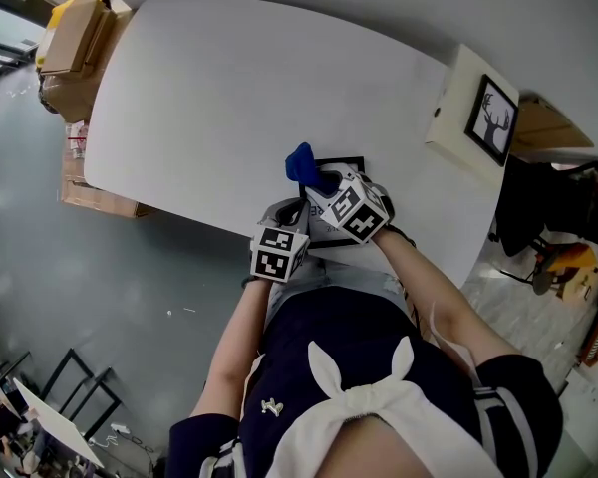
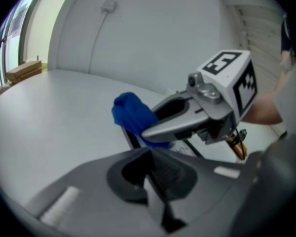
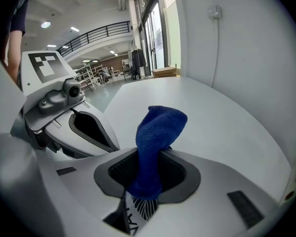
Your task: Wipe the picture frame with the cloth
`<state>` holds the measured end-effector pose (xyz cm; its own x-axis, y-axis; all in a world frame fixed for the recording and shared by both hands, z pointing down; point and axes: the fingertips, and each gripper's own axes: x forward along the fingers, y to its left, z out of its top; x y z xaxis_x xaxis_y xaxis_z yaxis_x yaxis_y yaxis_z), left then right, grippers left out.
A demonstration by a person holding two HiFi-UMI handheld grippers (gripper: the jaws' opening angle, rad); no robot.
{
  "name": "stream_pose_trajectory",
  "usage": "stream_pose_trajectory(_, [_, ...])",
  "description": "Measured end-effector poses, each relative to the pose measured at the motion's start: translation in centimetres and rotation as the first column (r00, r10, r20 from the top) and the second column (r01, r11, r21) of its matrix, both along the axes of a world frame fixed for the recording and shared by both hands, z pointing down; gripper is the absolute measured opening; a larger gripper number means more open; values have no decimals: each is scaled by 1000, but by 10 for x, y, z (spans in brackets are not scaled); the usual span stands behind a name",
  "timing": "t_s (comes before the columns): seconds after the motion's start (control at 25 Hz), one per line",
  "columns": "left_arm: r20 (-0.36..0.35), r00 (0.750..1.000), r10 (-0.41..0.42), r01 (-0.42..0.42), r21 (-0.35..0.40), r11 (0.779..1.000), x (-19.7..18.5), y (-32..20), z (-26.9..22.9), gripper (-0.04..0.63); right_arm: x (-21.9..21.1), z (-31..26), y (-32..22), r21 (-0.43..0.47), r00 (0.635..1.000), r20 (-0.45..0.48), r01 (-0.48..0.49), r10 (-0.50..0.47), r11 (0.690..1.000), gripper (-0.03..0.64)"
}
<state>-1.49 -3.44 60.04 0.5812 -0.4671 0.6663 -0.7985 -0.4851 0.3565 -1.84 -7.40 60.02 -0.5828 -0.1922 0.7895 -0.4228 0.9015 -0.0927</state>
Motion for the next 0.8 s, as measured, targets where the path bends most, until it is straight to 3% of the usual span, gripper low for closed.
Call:
stream_pose_trajectory(0.32, [-4,999,39,-39,-3,999,4,4,12,5,-4,17,1,-55,999,-40,5,-7,998,109])
stream_pose_trajectory(0.48, [25,996,81,-82,63,995,5,6,10,5,-3,18,1,-90,999,-33,-9,6,996,109])
stream_pose_trajectory(0.6, [26,997,73,-75,93,993,5,5,10,5,-3,18,0,-106,999,-33,-13,10,994,107])
stream_pose_trajectory(0.8, [12,999,51,-51,77,996,4,4,11,4,-3,18,0,-89,999,-29,-19,16,996,107])
